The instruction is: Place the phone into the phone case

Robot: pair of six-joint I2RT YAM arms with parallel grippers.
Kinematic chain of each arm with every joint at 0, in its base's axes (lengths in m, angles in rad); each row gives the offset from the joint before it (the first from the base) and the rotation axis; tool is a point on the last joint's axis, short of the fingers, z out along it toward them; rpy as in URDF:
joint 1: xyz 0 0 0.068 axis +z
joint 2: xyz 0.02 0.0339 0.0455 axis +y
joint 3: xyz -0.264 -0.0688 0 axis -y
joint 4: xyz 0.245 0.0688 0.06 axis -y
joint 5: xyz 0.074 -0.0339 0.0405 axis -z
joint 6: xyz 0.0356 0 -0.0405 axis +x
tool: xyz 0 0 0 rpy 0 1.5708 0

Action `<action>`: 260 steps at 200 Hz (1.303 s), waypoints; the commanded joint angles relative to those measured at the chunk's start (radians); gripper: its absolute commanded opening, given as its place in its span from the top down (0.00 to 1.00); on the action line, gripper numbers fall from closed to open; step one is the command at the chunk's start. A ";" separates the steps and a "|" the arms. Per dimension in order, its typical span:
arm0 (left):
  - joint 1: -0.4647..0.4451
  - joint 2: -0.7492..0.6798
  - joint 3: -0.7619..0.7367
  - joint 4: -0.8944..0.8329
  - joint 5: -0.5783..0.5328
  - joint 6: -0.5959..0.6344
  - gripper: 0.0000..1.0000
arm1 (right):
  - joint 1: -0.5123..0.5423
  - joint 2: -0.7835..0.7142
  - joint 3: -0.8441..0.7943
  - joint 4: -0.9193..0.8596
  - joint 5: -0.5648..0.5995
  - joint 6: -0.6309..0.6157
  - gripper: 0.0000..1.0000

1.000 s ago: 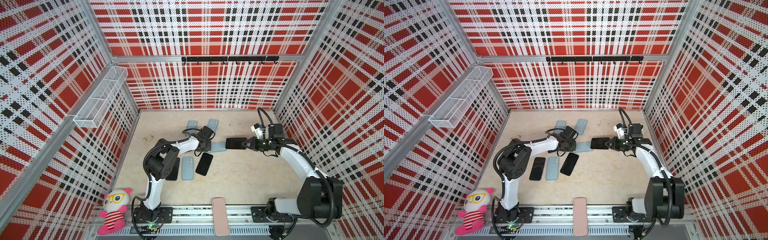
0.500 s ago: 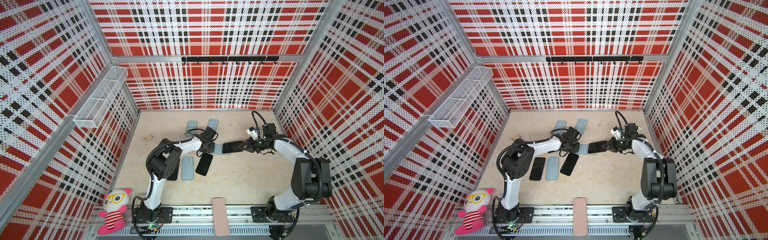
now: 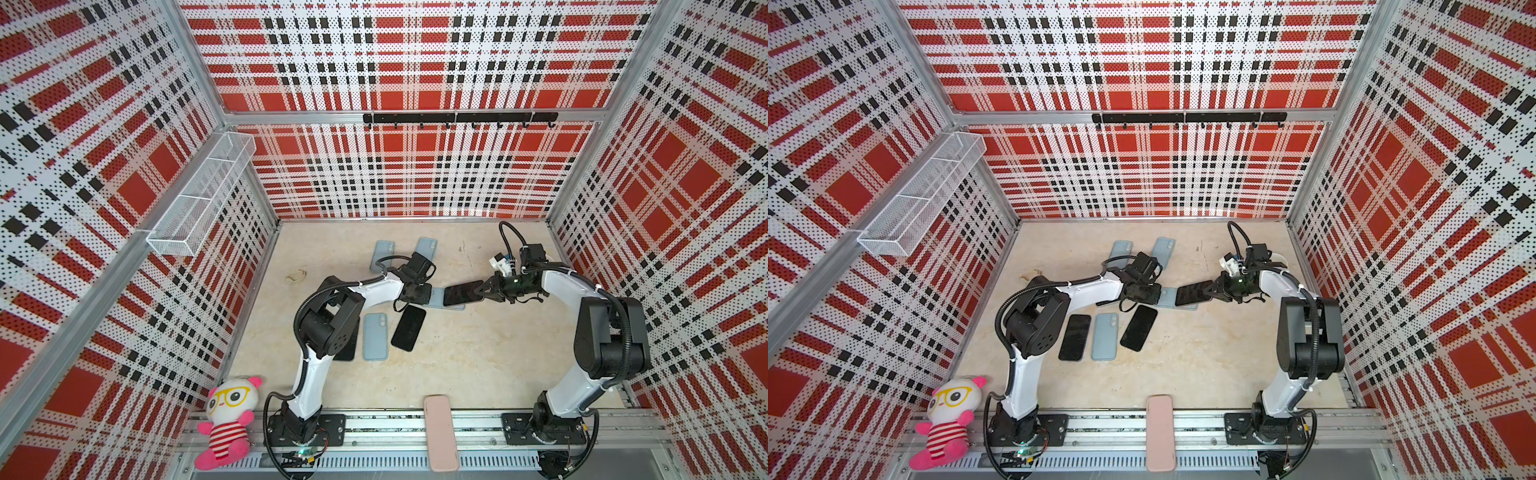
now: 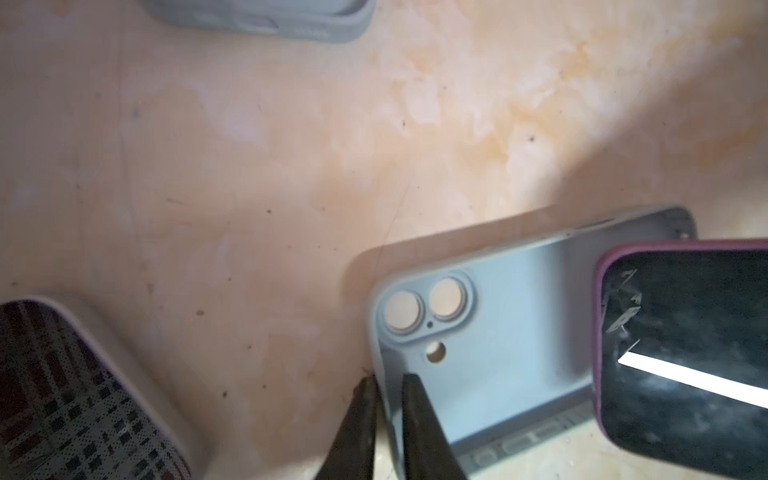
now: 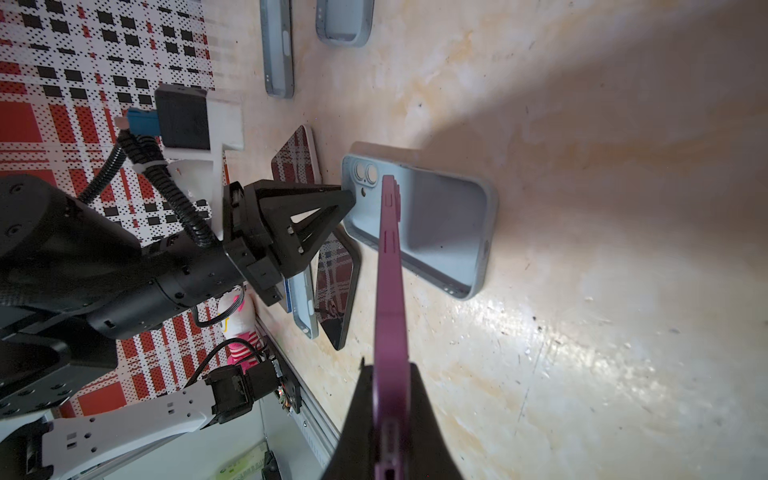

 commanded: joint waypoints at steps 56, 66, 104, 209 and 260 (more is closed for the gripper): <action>0.010 0.000 -0.031 0.090 0.026 0.001 0.76 | -0.010 0.088 0.051 -0.027 -0.004 -0.032 0.96; 0.012 0.001 -0.034 0.100 0.037 0.002 0.74 | -0.011 0.100 0.054 -0.024 -0.004 -0.030 0.96; 0.015 -0.008 -0.066 0.159 0.081 -0.032 0.59 | -0.007 0.129 0.056 -0.011 0.002 -0.016 0.96; 0.024 -0.021 -0.127 0.237 0.147 -0.147 0.48 | 0.048 0.192 0.020 0.103 -0.011 0.052 0.96; 0.021 -0.023 -0.144 0.231 0.107 -0.178 0.46 | 0.091 0.239 -0.007 0.188 -0.034 0.078 0.96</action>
